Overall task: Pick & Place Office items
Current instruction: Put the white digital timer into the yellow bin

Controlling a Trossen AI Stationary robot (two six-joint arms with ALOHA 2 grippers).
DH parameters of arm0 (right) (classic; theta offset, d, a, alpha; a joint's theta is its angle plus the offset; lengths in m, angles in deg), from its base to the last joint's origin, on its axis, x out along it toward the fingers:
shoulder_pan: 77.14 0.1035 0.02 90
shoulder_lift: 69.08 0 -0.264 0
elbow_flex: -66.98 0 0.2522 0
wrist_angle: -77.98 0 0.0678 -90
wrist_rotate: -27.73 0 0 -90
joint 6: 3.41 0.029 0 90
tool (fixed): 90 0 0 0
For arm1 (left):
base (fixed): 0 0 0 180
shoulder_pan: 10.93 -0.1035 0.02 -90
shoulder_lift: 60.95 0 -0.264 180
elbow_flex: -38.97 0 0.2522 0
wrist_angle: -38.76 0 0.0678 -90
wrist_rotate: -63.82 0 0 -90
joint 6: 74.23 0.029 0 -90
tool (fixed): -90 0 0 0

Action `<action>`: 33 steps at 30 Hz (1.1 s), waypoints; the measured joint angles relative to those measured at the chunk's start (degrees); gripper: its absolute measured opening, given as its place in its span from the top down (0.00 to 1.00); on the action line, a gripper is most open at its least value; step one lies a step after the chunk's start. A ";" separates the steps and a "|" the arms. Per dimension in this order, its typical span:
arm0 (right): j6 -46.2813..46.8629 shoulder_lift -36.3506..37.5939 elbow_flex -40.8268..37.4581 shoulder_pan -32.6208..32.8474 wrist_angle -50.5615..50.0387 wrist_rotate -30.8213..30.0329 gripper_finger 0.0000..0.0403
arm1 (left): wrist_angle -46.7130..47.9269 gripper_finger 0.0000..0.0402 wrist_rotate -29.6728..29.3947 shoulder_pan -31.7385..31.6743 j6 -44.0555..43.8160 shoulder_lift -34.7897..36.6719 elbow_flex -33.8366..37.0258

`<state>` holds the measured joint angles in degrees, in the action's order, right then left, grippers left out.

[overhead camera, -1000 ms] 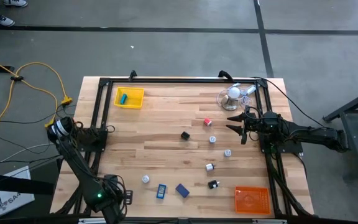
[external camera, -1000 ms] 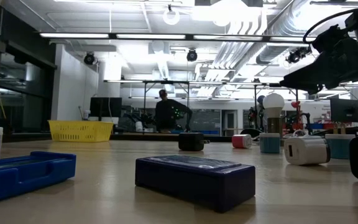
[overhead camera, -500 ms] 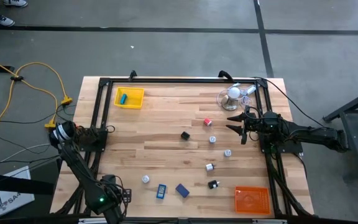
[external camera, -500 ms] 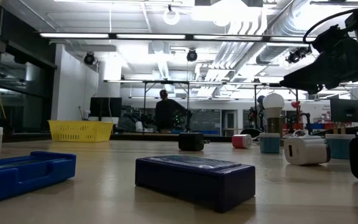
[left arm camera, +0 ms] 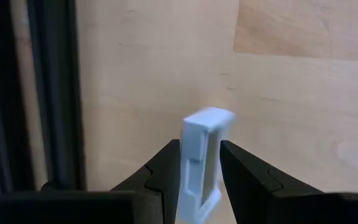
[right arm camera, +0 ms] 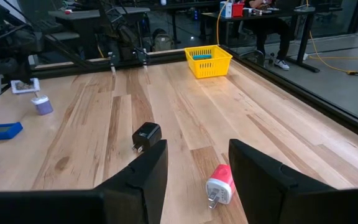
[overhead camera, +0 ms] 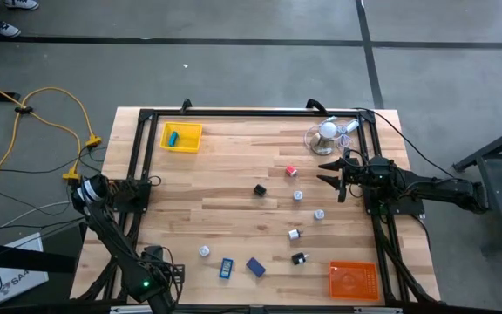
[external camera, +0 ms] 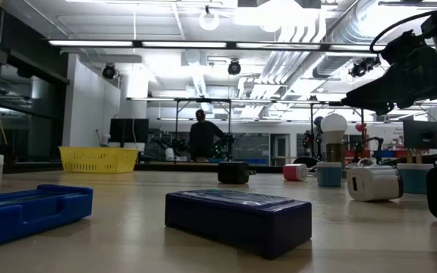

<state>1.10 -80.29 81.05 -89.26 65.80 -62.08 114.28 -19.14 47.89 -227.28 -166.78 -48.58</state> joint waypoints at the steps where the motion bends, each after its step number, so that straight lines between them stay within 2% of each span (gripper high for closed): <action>1: 0.01 0.00 0.00 0.00 -0.01 0.01 0.61 | -0.09 0.73 0.02 0.01 0.00 -0.15 0.03; 15: 0.01 -0.02 -0.02 0.01 0.00 0.01 0.61 | 0.59 0.73 -0.39 -0.02 0.46 -0.18 0.03; 33: 0.00 0.01 0.00 0.02 0.00 0.00 0.61 | 0.28 0.71 -2.70 0.22 8.95 -0.18 0.03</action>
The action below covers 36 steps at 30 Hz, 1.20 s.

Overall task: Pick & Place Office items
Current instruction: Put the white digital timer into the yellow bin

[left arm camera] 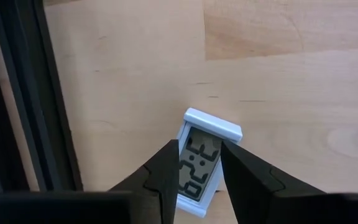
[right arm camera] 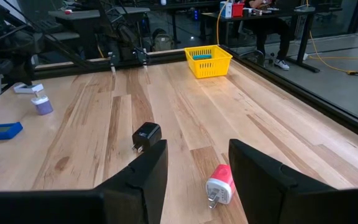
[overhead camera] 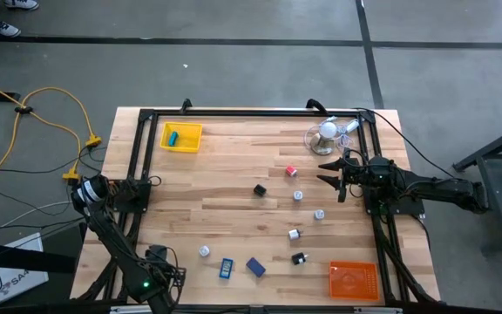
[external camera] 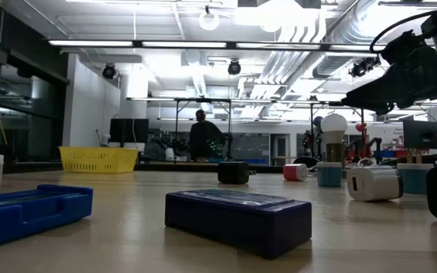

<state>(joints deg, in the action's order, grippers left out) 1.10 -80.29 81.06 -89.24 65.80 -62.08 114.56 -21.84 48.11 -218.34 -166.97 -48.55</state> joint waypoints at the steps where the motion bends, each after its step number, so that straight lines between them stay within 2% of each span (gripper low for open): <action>1: 0.00 0.00 -0.02 -0.02 -0.02 0.00 0.61 | 0.01 0.70 -0.06 0.00 0.16 0.00 0.01; 14: 0.02 -0.01 -0.02 -0.01 -0.02 0.02 0.61 | -0.29 0.55 -1.64 0.92 0.30 0.00 0.00; 36: 0.00 -0.02 0.00 0.00 -0.06 0.02 0.61 | -2.96 0.54 -2.69 3.15 0.78 -3.96 0.07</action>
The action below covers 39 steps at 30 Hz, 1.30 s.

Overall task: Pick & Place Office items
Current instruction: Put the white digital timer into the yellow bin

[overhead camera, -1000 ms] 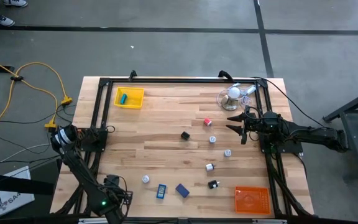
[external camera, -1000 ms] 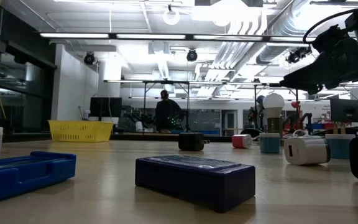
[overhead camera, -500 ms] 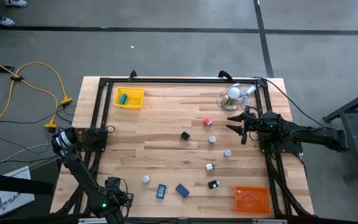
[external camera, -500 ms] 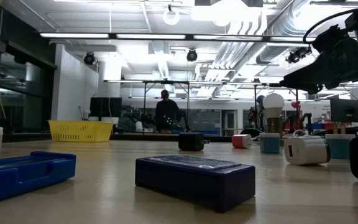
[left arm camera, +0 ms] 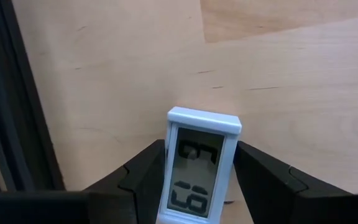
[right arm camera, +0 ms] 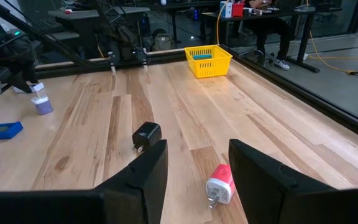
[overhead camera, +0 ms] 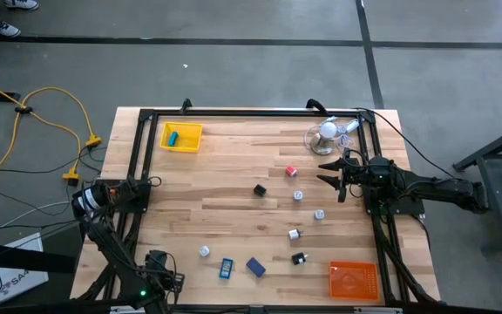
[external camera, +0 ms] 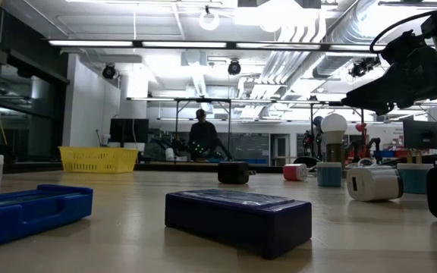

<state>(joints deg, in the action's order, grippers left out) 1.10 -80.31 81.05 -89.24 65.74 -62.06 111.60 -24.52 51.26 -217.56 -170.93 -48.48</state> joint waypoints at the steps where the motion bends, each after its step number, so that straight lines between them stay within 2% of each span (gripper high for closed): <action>1: 0.00 0.01 -0.01 -0.01 0.03 -0.02 0.61 | -0.01 0.54 -0.08 0.06 -0.01 -0.12 -0.02; 11: 0.01 0.02 -0.01 0.00 0.02 -0.02 0.61 | -0.32 0.55 -0.48 0.24 -0.23 -0.28 -0.07; 19: 0.00 0.02 -0.02 -0.02 0.02 -0.01 0.61 | -0.45 0.64 -0.44 0.24 -0.55 -0.28 -0.07; 39: 0.00 0.02 -0.01 -0.01 0.00 -0.02 0.61 | -0.24 0.64 -1.42 0.24 0.45 -0.34 0.00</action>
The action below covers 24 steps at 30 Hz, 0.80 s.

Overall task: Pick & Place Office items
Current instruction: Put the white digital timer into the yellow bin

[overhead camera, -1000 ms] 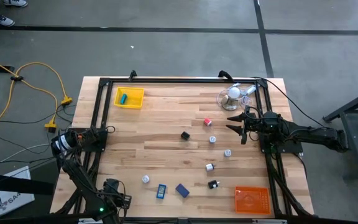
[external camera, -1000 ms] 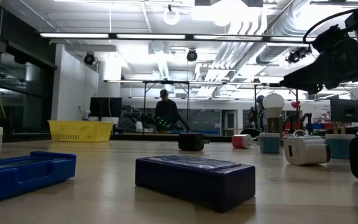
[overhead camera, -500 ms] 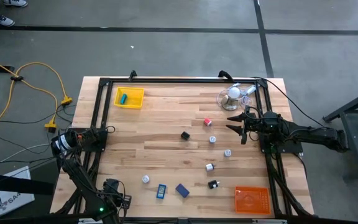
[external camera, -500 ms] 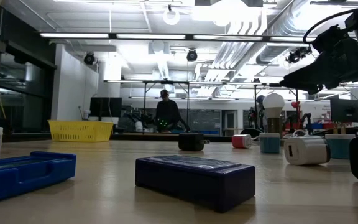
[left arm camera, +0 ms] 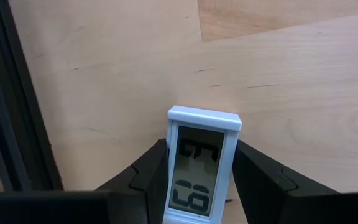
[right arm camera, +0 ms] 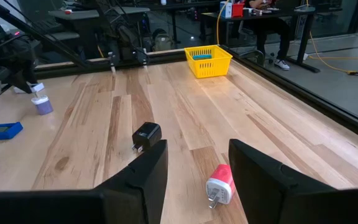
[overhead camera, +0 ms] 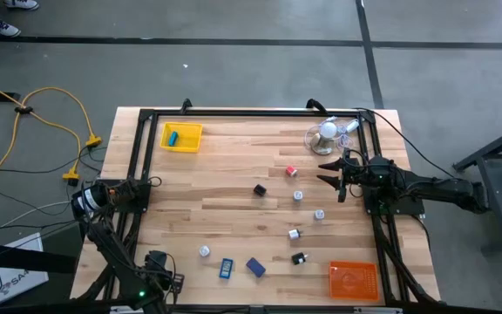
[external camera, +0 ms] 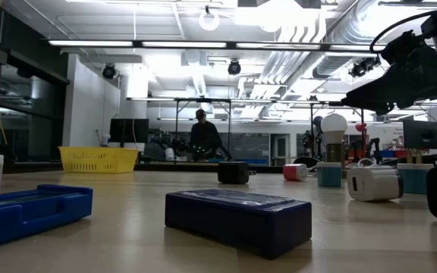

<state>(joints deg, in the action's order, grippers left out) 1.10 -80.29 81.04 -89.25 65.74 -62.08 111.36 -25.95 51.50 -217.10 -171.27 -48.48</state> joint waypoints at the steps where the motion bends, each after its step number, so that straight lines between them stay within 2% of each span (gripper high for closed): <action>1: 0.02 0.00 -0.01 0.01 0.00 0.00 0.61 | 0.13 0.64 -0.31 -0.02 0.26 0.00 -0.02; 11: 0.02 0.00 -0.01 -0.01 -0.02 0.00 0.61 | 1.43 0.64 -2.12 -1.71 2.33 1.16 0.09; 24: 0.01 -0.02 -0.01 -0.01 -0.02 0.02 0.61 | 6.98 0.64 -5.21 -7.97 12.88 5.54 0.04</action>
<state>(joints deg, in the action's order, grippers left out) 1.12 -80.30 81.04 -89.26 65.71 -62.06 118.34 -31.15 43.53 -204.22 -165.73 -48.44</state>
